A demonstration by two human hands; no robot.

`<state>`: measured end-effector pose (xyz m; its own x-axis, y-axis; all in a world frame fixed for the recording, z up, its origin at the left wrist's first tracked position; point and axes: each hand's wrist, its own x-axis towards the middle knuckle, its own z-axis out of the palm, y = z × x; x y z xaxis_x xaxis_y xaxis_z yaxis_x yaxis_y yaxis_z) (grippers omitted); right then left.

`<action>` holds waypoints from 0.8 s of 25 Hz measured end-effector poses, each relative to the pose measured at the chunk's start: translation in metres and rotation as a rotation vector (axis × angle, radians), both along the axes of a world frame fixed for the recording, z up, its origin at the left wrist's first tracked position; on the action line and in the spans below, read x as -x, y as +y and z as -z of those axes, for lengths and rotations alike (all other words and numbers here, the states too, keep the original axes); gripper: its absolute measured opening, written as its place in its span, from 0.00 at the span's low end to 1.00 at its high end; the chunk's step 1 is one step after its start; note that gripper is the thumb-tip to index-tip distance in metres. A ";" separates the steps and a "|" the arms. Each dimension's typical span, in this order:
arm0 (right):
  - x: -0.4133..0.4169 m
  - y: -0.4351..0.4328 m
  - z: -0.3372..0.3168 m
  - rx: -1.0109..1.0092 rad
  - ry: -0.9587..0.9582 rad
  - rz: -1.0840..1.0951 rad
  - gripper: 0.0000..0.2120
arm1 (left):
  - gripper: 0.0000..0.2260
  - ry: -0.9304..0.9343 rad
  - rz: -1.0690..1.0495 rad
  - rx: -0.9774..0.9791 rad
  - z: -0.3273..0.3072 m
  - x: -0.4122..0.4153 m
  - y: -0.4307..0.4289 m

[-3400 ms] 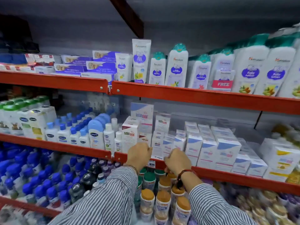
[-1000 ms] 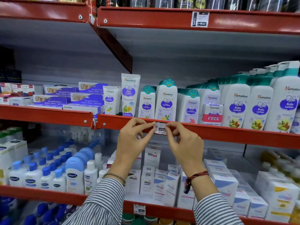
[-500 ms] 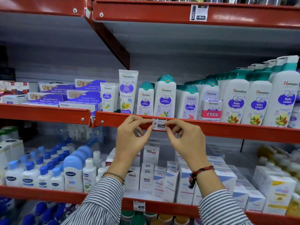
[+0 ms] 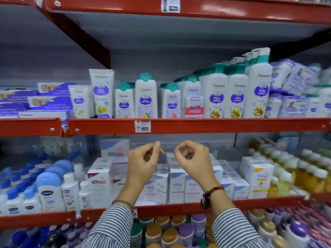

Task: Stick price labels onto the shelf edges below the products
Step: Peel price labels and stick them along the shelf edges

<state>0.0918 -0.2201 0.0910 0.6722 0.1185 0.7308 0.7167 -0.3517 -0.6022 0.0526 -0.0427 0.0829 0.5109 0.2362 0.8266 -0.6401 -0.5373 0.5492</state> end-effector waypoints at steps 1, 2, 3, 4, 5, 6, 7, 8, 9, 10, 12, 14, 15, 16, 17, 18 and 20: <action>0.001 -0.012 0.006 0.001 0.035 0.000 0.06 | 0.18 0.050 0.042 -0.008 0.008 -0.003 -0.015; 0.001 -0.029 0.013 -0.009 0.072 0.009 0.06 | 0.18 0.100 0.082 -0.024 0.015 -0.006 -0.035; 0.002 -0.052 0.019 -0.023 0.105 0.028 0.07 | 0.18 0.148 0.118 -0.040 0.023 -0.011 -0.059; 0.001 -0.075 0.025 -0.034 0.132 0.044 0.08 | 0.17 0.190 0.147 -0.048 0.030 -0.016 -0.083; -0.001 -0.099 0.031 -0.044 0.154 0.063 0.10 | 0.17 0.225 0.174 -0.048 0.037 -0.020 -0.107; -0.003 -0.128 0.037 -0.044 0.175 0.093 0.11 | 0.17 0.251 0.206 -0.045 0.044 -0.026 -0.134; -0.007 -0.157 0.043 -0.042 0.201 0.129 0.11 | 0.17 0.271 0.235 -0.039 0.052 -0.031 -0.161; -0.011 -0.189 0.050 -0.040 0.236 0.166 0.09 | 0.18 0.291 0.260 -0.032 0.060 -0.036 -0.190; -0.016 -0.217 0.056 -0.049 0.272 0.193 0.08 | 0.18 0.308 0.271 -0.033 0.067 -0.042 -0.215; -0.021 -0.248 0.062 -0.052 0.313 0.219 0.08 | 0.19 0.323 0.279 -0.035 0.075 -0.049 -0.242; -0.034 -0.312 0.073 -0.041 0.385 0.273 0.10 | 0.20 0.348 0.290 -0.030 0.090 -0.064 -0.301; -0.049 -0.371 0.084 -0.034 0.459 0.309 0.11 | 0.19 0.370 0.265 -0.047 0.104 -0.079 -0.354; -0.057 -0.397 0.090 -0.032 0.492 0.329 0.13 | 0.19 0.387 0.244 -0.052 0.110 -0.087 -0.376; -0.066 -0.419 0.095 -0.028 0.528 0.355 0.14 | 0.19 0.416 0.225 -0.044 0.115 -0.093 -0.395; -0.076 -0.437 0.100 -0.012 0.567 0.378 0.15 | 0.20 0.453 0.202 -0.039 0.120 -0.099 -0.411; -0.085 -0.452 0.104 0.018 0.615 0.396 0.15 | 0.21 0.489 0.171 -0.048 0.125 -0.105 -0.423; -0.103 -0.469 0.111 0.088 0.700 0.426 0.17 | 0.22 0.553 0.095 -0.077 0.133 -0.115 -0.445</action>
<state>0.1945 -0.6893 -0.0200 0.9691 -0.2121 0.1259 -0.0197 -0.5752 -0.8177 0.1675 -0.4875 -0.0505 0.8890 0.1175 0.4427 -0.3158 -0.5428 0.7782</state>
